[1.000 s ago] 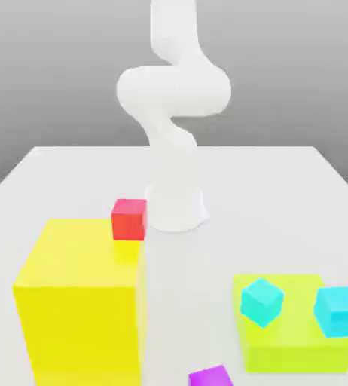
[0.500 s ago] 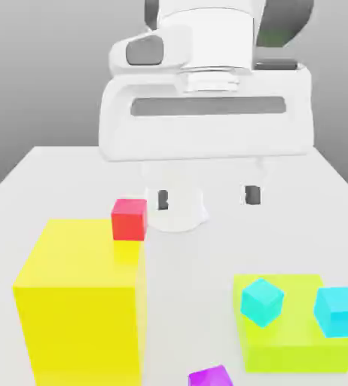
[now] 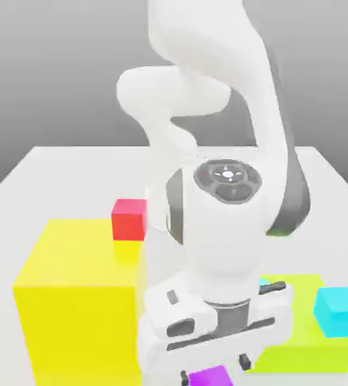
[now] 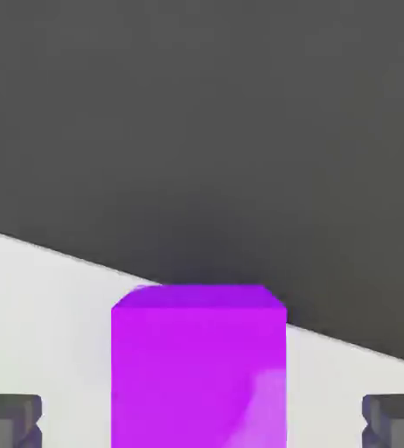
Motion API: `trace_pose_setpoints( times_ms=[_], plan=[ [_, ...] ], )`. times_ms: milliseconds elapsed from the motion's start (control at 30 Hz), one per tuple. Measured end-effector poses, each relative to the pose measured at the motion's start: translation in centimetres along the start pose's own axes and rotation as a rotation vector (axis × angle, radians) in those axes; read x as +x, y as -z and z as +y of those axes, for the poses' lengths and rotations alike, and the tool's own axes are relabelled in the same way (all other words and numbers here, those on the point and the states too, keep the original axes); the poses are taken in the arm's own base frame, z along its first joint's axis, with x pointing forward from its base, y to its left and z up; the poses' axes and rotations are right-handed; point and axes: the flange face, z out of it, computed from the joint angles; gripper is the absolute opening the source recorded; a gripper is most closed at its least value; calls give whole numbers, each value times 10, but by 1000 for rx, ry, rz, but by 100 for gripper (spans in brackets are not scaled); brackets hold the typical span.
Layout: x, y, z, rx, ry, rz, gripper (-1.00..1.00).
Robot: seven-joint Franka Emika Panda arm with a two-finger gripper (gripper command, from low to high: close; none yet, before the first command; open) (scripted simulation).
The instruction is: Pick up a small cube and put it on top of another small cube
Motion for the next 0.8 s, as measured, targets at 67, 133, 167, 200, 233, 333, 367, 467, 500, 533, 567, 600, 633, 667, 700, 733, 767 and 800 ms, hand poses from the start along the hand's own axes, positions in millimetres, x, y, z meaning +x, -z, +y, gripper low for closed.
trace_pose_setpoints(
  times_ms=[67, 133, 167, 200, 233, 333, 367, 467, 500, 533, 567, 600, 633, 667, 700, 733, 767, 800],
  plan=[
    [0, 0, 0, 0, 0, 0, -100],
    [0, 0, 0, 0, 0, 0, -100],
    [0, 0, 0, 0, 0, -1, -100],
    [0, -7, 0, 0, 0, -1, -100],
    [0, -3, 0, -1, 0, -1, -100],
    [0, 31, 0, 0, 0, -1, -100],
    [0, 45, 0, 0, 1, -1, -100],
    [-23, 77, -9, 2, 65, -3, -100],
    [-33, 87, -12, 2, 93, -3, -100],
    [-43, 96, -14, 3, 121, -4, -100],
    [-53, 105, -17, 3, 150, -4, -100],
    [-64, 114, -19, 3, 179, -4, -100],
    [-76, 122, -22, 3, 213, -4, -100],
    [-89, 130, -26, 3, 248, -4, -100],
    [-102, 138, -28, 3, 281, -4, -100],
    [-113, 145, -29, 3, 313, -4, -100],
    [-124, 152, -28, 3, 340, -4, -100],
    [-133, 158, -26, 3, 364, -4, -100]
  ],
)
